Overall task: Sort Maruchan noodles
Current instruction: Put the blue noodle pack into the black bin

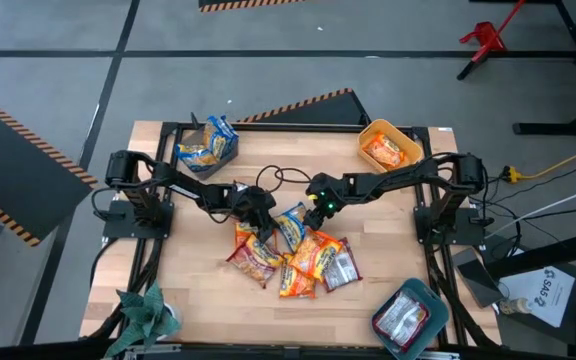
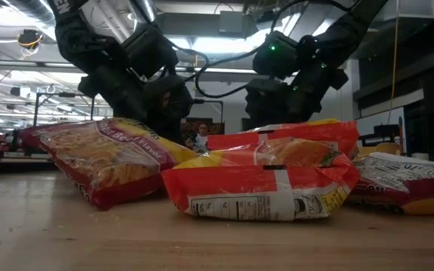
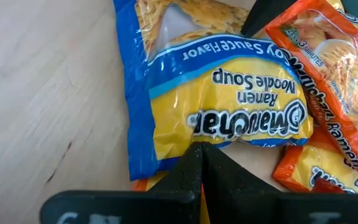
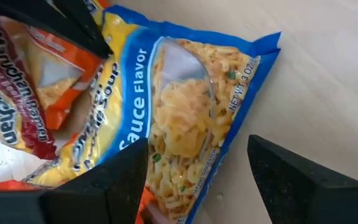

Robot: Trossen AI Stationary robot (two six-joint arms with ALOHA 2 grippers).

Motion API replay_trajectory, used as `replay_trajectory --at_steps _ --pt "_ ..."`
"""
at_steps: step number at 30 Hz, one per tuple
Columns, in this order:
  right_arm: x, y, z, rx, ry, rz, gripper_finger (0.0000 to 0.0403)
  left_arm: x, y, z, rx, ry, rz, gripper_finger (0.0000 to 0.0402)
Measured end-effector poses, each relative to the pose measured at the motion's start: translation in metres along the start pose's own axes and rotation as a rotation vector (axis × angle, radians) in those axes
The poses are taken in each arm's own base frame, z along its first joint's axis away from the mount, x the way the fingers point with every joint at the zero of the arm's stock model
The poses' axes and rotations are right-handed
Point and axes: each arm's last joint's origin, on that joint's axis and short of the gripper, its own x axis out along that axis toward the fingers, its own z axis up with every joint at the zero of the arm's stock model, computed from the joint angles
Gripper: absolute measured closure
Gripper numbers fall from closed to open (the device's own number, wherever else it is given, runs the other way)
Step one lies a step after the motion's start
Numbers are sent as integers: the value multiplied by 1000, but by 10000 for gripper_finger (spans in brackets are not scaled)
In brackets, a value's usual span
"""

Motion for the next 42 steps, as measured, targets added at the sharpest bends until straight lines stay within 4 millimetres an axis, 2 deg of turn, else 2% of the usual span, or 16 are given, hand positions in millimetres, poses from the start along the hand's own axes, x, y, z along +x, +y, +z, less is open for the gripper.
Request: replay_trajectory --at_steps 3,10,15,19,25,28,33,42 --pt "0 0 0 2 2 -2 143 0 0 0 -2 -5 9 400" --pt "26 -6 -1 22 74 134 143 0 1 -1 -2 -4 17 400" --pt "24 -4 2 34 56 157 158 0 2 -1 -9 0 13 400" --pt "19 -6 5 44 43 160 217 -1 1 0 -11 -6 9 400" --pt "16 -5 9 52 24 173 349 -13 0 7 -36 -24 6 400" --pt "16 -4 10 59 7 178 392 -27 1 15 -52 -50 9 400" --pt "12 6 22 45 -30 193 387 -55 0 25 -75 -85 19 400" --pt "-13 49 75 -70 -260 228 399 -132 -6 40 -174 -243 -10 400"
